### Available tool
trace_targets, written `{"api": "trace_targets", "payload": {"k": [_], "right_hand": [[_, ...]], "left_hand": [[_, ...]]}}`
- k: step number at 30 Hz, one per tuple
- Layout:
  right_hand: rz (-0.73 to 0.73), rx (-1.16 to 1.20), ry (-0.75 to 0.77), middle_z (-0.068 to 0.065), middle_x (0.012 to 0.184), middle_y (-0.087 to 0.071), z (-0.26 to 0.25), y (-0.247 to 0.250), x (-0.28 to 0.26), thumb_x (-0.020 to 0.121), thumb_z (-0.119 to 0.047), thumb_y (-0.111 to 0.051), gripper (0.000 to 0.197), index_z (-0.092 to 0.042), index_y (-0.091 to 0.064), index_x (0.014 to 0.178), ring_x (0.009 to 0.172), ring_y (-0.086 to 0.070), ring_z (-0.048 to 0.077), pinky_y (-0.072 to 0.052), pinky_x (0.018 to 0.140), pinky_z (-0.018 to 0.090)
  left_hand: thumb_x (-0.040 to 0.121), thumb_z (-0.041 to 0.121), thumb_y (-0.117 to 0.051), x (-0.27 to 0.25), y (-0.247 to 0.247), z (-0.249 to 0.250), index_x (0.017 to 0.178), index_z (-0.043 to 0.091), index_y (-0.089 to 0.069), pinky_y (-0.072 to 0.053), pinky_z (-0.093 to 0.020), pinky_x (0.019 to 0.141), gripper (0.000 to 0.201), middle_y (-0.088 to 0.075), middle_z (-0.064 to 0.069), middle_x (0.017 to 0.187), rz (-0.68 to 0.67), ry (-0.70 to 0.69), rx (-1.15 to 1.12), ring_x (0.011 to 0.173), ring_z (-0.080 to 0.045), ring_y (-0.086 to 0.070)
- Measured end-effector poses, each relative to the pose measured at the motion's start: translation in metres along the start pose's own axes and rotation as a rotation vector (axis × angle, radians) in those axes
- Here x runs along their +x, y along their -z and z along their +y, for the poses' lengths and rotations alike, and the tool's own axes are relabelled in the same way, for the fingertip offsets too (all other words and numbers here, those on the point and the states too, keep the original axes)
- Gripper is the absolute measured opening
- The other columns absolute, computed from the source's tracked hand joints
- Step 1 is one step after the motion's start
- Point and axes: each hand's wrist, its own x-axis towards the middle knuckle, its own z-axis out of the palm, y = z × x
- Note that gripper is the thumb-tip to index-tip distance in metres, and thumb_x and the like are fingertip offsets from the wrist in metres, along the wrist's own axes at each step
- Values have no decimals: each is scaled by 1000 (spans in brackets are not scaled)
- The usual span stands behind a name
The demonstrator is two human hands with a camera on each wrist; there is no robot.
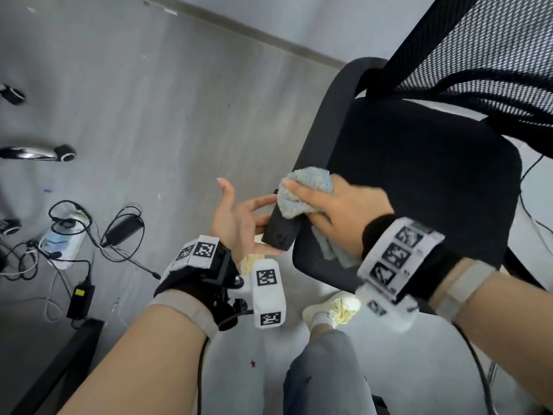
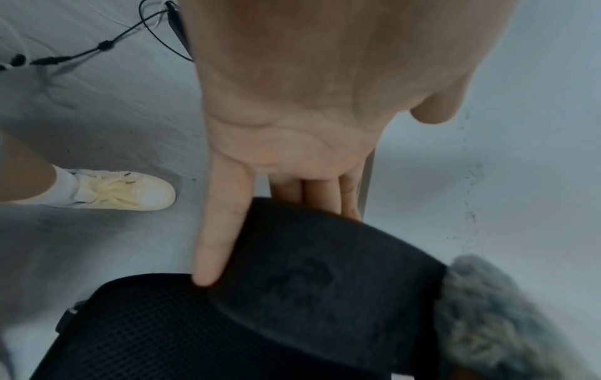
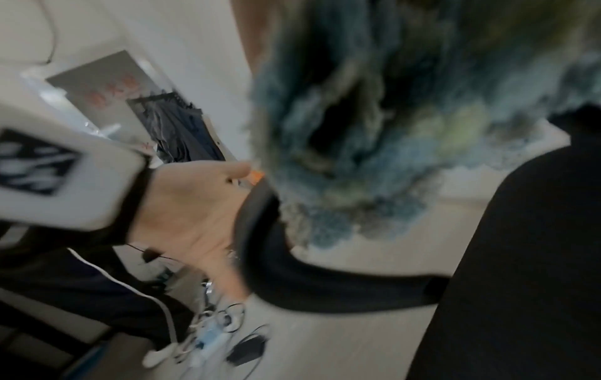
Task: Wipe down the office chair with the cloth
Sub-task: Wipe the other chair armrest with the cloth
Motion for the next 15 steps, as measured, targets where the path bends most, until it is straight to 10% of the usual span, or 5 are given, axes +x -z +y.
{"api": "trace_targets", "payload": {"k": [6, 12, 15], "right_hand": [[212, 179, -339, 14, 130, -45, 21, 23, 38, 96, -44, -33, 47, -51, -16, 138, 106, -53, 39, -43, 86, 43], [-109, 23, 75, 9, 118, -44, -41, -39, -13, 98, -38, -32, 47, -56, -12, 136, 84, -55, 28, -43, 62, 33], [-10, -26, 76, 7, 112, -44, -25, -26, -1, 97, -41, -30, 46, -58, -10, 135, 76, -51, 25, -40, 59, 33]], "left_hand": [[80, 75, 1, -2, -11, -1, 112, 13, -50, -48, -49, 74, 87, -63, -17, 104, 64, -128, -79, 107, -36, -55], [81, 75, -3, 1, -12, -1, 104, 14, -49, -55, -34, 63, 80, -63, -21, 98, 90, -175, -36, 83, -32, -62], [81, 74, -1, 5, -8, 1, 103, 14, -48, -53, -45, 76, 79, -64, -18, 97, 71, -202, -26, 90, -32, -61]]}}
